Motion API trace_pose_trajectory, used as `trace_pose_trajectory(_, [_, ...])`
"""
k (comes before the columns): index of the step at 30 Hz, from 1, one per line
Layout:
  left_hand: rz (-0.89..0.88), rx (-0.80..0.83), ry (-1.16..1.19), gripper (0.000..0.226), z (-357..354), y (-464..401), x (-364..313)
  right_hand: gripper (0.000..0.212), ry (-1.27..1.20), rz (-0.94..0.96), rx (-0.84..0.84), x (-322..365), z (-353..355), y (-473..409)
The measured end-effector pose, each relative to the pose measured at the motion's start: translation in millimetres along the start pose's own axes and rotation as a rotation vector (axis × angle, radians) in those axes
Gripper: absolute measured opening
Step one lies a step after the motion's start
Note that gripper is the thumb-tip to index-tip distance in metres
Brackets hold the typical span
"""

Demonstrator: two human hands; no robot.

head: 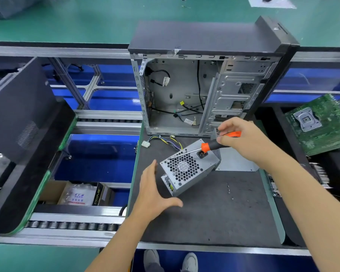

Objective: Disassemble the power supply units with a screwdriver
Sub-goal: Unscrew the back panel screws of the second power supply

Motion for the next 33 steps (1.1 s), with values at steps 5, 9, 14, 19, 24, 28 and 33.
trace_pose_trajectory(5, [-0.148, -0.074, 0.104, 0.112, -2, -4, -44, 0.019, -0.05, -0.045, 0.017, -8, 9, 0])
trace_pose_trajectory(9, [-0.156, -0.112, 0.118, 0.094, 6, -9, -52, 0.016, -0.05, -0.05, 0.044, -5, 15, 0])
trace_pose_trajectory(14, [-0.162, -0.035, 0.075, 0.094, 15, -32, -57, 0.013, 0.033, -0.034, 0.06, 2, 14, -1])
trace_pose_trajectory(19, [-0.171, 0.054, 0.015, 0.102, 19, -45, -55, 0.012, 0.063, 0.011, 0.035, 11, 9, -3])
trace_pose_trajectory(24, [-0.208, -0.135, 0.042, 0.089, 30, -28, -60, 0.012, 0.152, 0.025, 0.069, 12, 3, -3])
trace_pose_trajectory(28, [-0.331, -0.382, -0.005, 0.045, 43, -5, -69, 0.012, 0.187, 0.017, 0.09, 11, 3, -3])
trace_pose_trajectory(33, [-0.391, -0.454, -0.062, 0.016, 42, 4, -70, 0.012, 0.224, 0.025, 0.104, 17, 1, -4])
Point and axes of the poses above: each hand's wrist, its own y-axis away from the middle knuckle, its own z-axis out of the back of the hand, x = y × z, the point moved 9 cm from there along -y, towards the middle knuckle, and after that the axes turned 4 degrees about -y, right-handed, at the moved point
